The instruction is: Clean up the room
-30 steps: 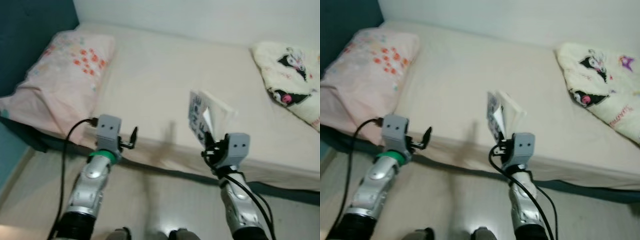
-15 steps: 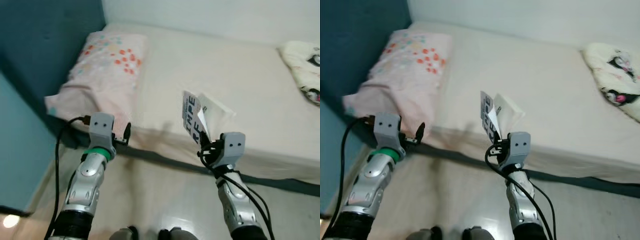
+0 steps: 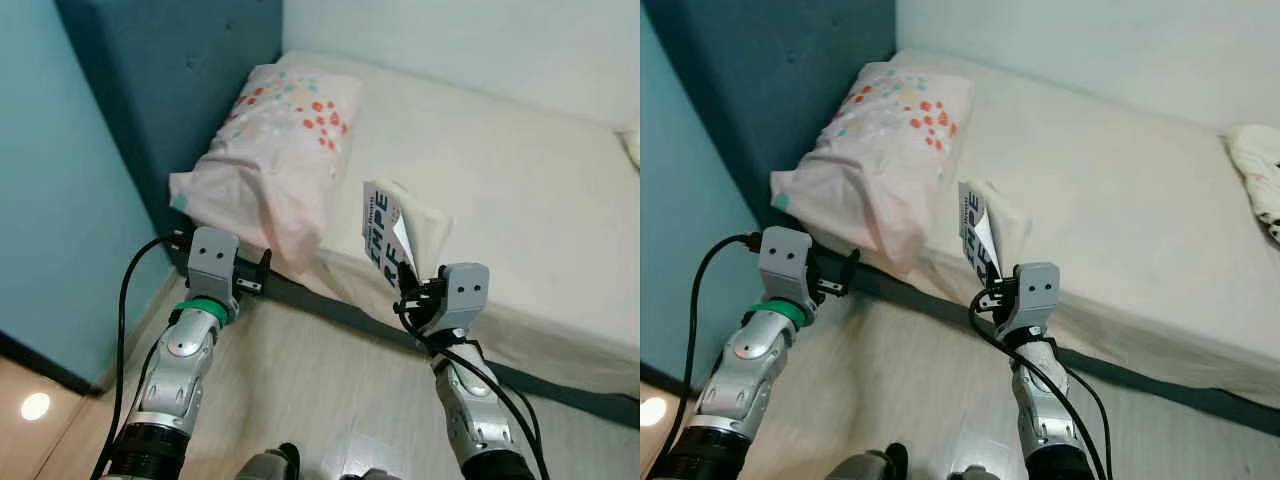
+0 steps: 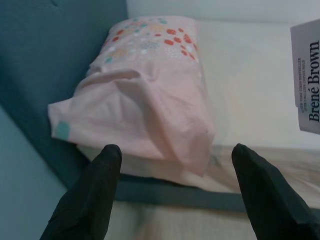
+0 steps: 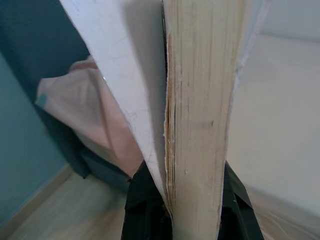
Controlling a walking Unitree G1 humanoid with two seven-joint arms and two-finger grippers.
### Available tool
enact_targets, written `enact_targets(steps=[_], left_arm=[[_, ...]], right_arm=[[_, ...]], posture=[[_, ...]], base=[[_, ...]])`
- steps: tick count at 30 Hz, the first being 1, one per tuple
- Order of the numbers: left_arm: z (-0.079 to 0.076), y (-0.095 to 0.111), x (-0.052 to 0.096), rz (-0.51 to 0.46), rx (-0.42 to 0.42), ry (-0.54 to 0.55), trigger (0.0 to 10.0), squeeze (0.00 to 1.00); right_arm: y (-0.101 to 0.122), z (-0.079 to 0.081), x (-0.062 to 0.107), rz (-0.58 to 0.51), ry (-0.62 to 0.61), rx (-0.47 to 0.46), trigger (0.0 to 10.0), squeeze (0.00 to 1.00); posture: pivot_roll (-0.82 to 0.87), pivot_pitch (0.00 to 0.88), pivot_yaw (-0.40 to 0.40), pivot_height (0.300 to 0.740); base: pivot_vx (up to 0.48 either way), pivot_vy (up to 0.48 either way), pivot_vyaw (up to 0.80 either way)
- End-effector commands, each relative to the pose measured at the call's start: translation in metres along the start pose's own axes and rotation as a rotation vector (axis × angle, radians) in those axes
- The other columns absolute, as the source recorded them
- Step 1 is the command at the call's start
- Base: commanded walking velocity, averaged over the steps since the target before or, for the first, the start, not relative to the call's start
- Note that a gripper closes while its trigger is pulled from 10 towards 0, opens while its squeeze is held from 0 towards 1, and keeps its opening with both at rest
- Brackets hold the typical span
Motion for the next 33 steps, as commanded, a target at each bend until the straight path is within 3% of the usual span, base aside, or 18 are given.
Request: enact_targets(steps=[1, 8, 33], left_arm=[[-0.0082, -0.0058, 0.0023, 0.019, -0.002, -0.020, 10.0, 0.00], [-0.0094, -0.0055, 0.0022, 0.011, -0.008, -0.026, 10.0, 0.00], [-0.0069, -0.0053, 0.0012, 0.002, -0.017, -0.018, 10.0, 0.00]], right_arm=[[0.0056, -0.0068, 0.0020, -0.025, -0.016, 0.004, 10.0, 0.00], [0.0054, -0.0061, 0.0014, -0.026, -0.015, 0.003, 10.0, 0.00], [0.0045, -0.0019, -0.0001, -0.023, 0.001, 0.003, 10.0, 0.00]], posture=[[0.02, 0.097, 0.005, 0.740], [0.02, 0.094, 0.007, 0.740], [0.02, 0.087, 0.010, 0.740]], base=[[0.000, 0.000, 0.00], [0.000, 0.000, 0.00], [0.480, 0.000, 0.00]])
Point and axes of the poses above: a point about 5 cm out from each wrist's last joint towards the gripper, its own x axis pointing back from the gripper into the wrist, its own y axis along the axis of the wrist's last joint, z = x × y, the point moved 6 cm from there along -x, pointing out of the wrist towards the gripper, and after that the axes turned 15 degrees about -x, right-handed, at the moved point
